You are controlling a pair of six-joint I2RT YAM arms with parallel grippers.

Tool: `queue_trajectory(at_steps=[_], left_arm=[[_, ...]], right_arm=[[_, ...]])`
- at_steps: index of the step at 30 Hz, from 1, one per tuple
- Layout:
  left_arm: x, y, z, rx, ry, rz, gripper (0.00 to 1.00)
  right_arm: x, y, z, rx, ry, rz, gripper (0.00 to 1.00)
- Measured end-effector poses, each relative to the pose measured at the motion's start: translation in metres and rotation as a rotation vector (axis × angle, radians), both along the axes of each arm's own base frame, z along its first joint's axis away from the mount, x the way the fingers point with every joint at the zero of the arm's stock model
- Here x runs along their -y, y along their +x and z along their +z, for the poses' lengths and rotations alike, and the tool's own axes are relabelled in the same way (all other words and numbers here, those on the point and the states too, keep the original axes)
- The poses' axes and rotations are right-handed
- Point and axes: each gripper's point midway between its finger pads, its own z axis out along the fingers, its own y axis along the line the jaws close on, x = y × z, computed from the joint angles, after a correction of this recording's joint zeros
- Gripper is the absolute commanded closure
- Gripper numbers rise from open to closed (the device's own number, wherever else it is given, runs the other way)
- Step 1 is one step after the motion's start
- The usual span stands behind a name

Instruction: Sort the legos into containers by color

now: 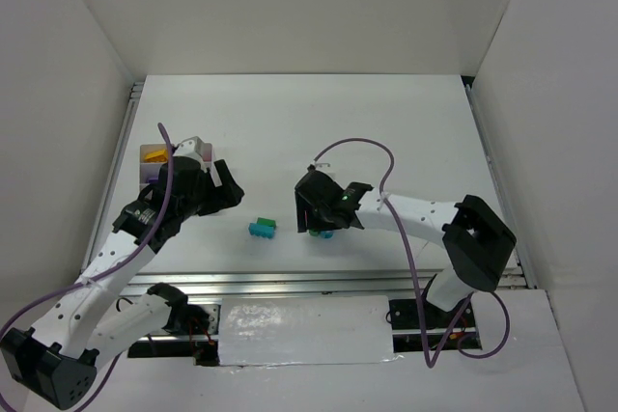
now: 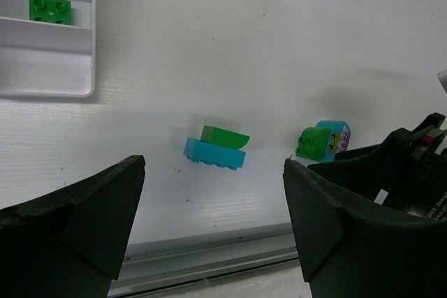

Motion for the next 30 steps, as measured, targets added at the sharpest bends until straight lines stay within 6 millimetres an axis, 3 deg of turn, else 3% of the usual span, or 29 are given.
queue_trajectory(at_steps=[4, 10, 15, 21, 26, 29, 30], left_arm=[[-0.001, 0.000, 0.000, 0.001, 0.002, 0.003, 0.07], [0.000, 0.000, 0.000, 0.000, 0.002, 0.002, 0.07], [0.000, 0.001, -0.002, -0.007, 0.005, 0.001, 0.07], [0.001, 0.000, -0.003, -0.008, 0.001, -0.005, 0.07], [0.002, 0.000, -0.004, -0.012, -0.003, -0.010, 0.07], [0.004, -0.001, -0.005, -0.015, -0.009, -0.019, 0.07], [0.005, -0.002, -0.006, -0.017, -0.010, -0.022, 0.07]], right_arm=[[0.000, 0.003, -0.003, -0.005, -0.012, -0.020, 0.32], [0.013, 0.008, 0.001, 0.029, -0.041, -0.086, 0.18], [0.029, 0.019, 0.011, 0.058, -0.036, -0.141, 0.12], [0.043, 0.032, -0.008, 0.031, -0.090, -0.195, 0.10], [0.046, 0.028, -0.043, -0.035, -0.168, -0.200, 0.17], [0.046, 0.025, -0.052, -0.058, -0.180, -0.192, 0.31], [0.046, 0.025, -0.052, -0.060, -0.179, -0.191, 0.41]])
